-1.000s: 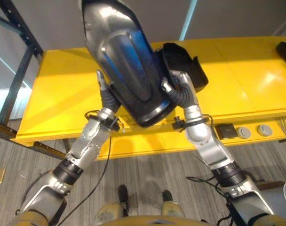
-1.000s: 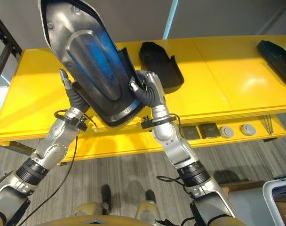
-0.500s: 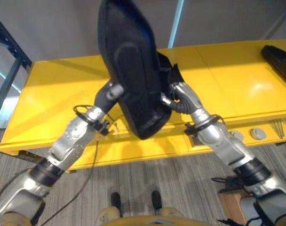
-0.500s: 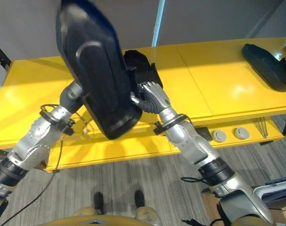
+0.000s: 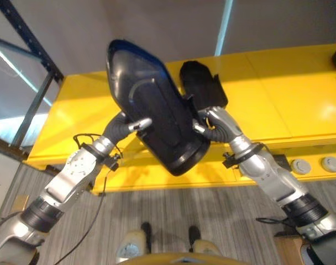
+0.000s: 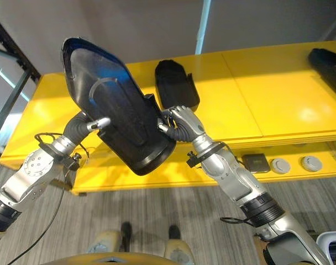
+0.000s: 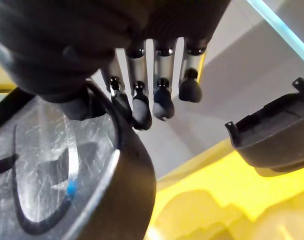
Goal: Move parts from the plastic box to the shelf.
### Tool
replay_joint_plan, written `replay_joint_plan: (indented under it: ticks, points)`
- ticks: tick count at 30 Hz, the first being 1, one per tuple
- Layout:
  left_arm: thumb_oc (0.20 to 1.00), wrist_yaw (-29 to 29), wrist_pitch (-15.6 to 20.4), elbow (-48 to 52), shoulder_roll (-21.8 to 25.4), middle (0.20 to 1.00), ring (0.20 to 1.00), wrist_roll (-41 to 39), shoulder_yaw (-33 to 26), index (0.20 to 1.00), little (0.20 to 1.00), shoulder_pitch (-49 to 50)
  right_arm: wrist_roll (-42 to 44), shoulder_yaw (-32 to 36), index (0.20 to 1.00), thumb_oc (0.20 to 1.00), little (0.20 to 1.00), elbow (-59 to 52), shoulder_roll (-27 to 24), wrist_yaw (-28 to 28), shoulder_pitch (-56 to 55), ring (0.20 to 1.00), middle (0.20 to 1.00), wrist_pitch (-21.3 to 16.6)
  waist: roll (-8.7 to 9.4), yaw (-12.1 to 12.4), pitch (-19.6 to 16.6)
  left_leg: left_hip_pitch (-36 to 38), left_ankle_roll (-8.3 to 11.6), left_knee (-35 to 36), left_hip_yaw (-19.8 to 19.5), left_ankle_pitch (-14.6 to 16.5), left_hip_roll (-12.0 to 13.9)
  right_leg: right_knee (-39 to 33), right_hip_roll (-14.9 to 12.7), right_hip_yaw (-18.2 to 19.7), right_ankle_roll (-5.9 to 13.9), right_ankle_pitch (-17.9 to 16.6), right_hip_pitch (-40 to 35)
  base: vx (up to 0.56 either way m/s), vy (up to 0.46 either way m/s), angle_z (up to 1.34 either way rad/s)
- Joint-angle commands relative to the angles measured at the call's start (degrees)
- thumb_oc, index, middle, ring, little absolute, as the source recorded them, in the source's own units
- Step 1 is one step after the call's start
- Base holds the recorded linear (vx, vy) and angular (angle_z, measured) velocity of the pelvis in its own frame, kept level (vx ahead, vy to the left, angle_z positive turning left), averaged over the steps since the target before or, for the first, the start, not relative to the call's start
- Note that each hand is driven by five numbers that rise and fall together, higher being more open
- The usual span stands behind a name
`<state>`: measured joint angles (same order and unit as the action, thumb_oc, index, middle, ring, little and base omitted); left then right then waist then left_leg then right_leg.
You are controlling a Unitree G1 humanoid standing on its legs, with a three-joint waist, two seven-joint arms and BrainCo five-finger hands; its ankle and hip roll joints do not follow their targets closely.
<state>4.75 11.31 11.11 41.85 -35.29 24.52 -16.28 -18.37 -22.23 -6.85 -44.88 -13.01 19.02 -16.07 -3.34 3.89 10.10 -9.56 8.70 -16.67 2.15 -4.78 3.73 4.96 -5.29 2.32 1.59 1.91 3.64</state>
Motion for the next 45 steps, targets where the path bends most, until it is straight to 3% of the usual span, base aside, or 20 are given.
replay_joint_plan:
  ticks: [1,5,11,18,19,20,22,32,39,42,45]
  points:
    - [0.2,-1.18,3.85,1.59,-2.08,0.2,0.2,3.52,-3.11,0.2,0.2,0.26,1.5,3.59,0.2,0.2,0.2,-7.35,1.22,-2.75,3.75,0.2,0.2,-2.69,0.12,-0.05,-2.06,5.28,0.02,-0.01,0.09,9.79,2.47,-0.89,0.7,-1.99,4.8,9.15,-7.87,0.03,0.13,-0.02]
    - [0.2,-2.96,3.85,-0.21,-5.78,0.2,0.2,4.8,-4.5,0.2,0.2,1.38,1.59,4.47,0.2,0.2,0.2,-7.71,4.61,-3.49,2.72,0.2,0.2,-2.37,-0.33,0.06,-2.96,5.92,-0.81,8.79,-1.37,10.86,2.23,-0.52,0.71,-1.09,5.77,9.92,-7.38,0.03,0.11,-0.06]
    - [0.2,-9.15,2.63,-4.85,-11.45,0.2,0.2,10.67,-6.66,0.2,0.2,3.22,1.61,3.61,0.2,0.2,0.2,-7.87,13.01,-3.87,2.21,0.2,0.2,-0.64,1.24,1.57,-4.58,8.3,-2.87,9.36,1.31,12.43,0.87,-1.57,-1.61,-0.01,6.85,8.5,-8.75,0.07,0.115,-0.25]
    - [0.2,-11.96,2.61,-8.27,-11.12,0.2,0.2,13.99,-9.72,0.2,0.2,3.07,5.18,1.4,0.2,0.2,0.2,-5.77,18.37,-2.48,2.9,0.2,0.2,-0.27,2.59,3.32,-5.12,8.68,-3.67,12.71,3.05,11.44,0.3,-3.09,-2.85,0.83,7.92,7.37,-7.59,0.04,0.063,0.03]
    - [0.2,-12.24,2.66,-8.47,-10.73,0.2,0.2,14.42,-10.02,0.2,0.2,2.69,5.66,1.24,0.344,0.344,0.344,-5.25,18.62,-2.49,3.01,0.344,0.344,-0.16,2.68,3.37,-5.11,8.6,-3.72,13.31,3.17,11.2,0.2,-3.4,-2.89,0.87,8.0,7.16,-7.28,0.0,0.0,0.0]
    - [0.2,-12.52,2.72,-8.95,-10.17,0.2,0.2,14.93,-10.43,0.2,0.2,2.07,6.42,1.16,1.0,1.0,1.0,-4.64,19.08,-2.38,2.96,1.0,1.0,-0.06,2.68,3.34,-5.02,8.46,-3.73,13.82,3.33,10.94,0.19,-3.64,-2.93,1.0,8.12,6.95,-6.85,0.01,0.036,-0.04]
    - [0.2,-12.83,2.79,-9.64,-9.61,0.2,0.2,15.02,-10.53,0.2,0.2,1.17,7.32,1.05,1.0,1.0,1.0,-4.19,19.61,-2.15,2.9,1.0,1.0,0.01,2.76,3.27,-4.93,8.32,-3.78,14.34,3.41,10.72,0.19,-3.95,-2.92,1.19,8.25,6.74,-6.39,-0.02,0.026,-0.05]
    - [0.2,-10.73,3.02,-21.61,4.65,0.2,0.2,7.8,-10.84,0.2,0.2,-11.18,17.22,4.8,1.0,1.0,1.0,-5.92,21.28,0.05,-3.12,1.0,1.0,-0.55,2.17,-0.54,-2.64,6.19,-3.39,17.69,6.98,8.48,0.9,-5.07,-1.95,2.85,9.44,4.4,-0.13,-0.03,0.039,-0.19]
    - [0.2,-8.36,0.67,-40.15,14.91,0.2,0.2,13.01,-5.73,0.2,0.2,-21.89,21.7,2.74,1.0,1.0,1.0,-9.14,21.96,3.88,-7.53,1.0,1.0,-3.64,1.39,-3.55,-0.04,5.33,-2.94,18.0,9.87,7.55,1.94,-4.39,-0.89,4.34,10.36,3.23,3.52,-0.04,0.033,-0.24]
    - [0.2,-8.34,0.71,-40.26,14.92,0.2,0.2,12.99,-5.58,0.2,0.2,-22.07,21.7,2.81,1.0,1.0,1.0,-9.15,22.0,3.89,-7.54,1.0,1.0,-3.63,1.44,-3.46,-0.03,5.34,-2.93,18.0,9.91,7.55,1.95,-4.37,-0.88,4.38,10.36,3.24,3.54,-0.01,0.006,-0.12]
    - [0.2,-7.36,-0.08,-48.12,18.39,0.2,0.2,17.42,-2.82,0.2,0.2,-26.9,21.88,1.76,1.0,1.0,1.0,-10.56,20.65,5.51,-8.19,1.0,1.0,-4.95,1.09,-4.17,0.94,5.28,-2.72,17.8,10.91,7.42,2.32,-4.07,-0.5,4.94,10.7,2.91,4.47,-0.01,0.011,-0.12]
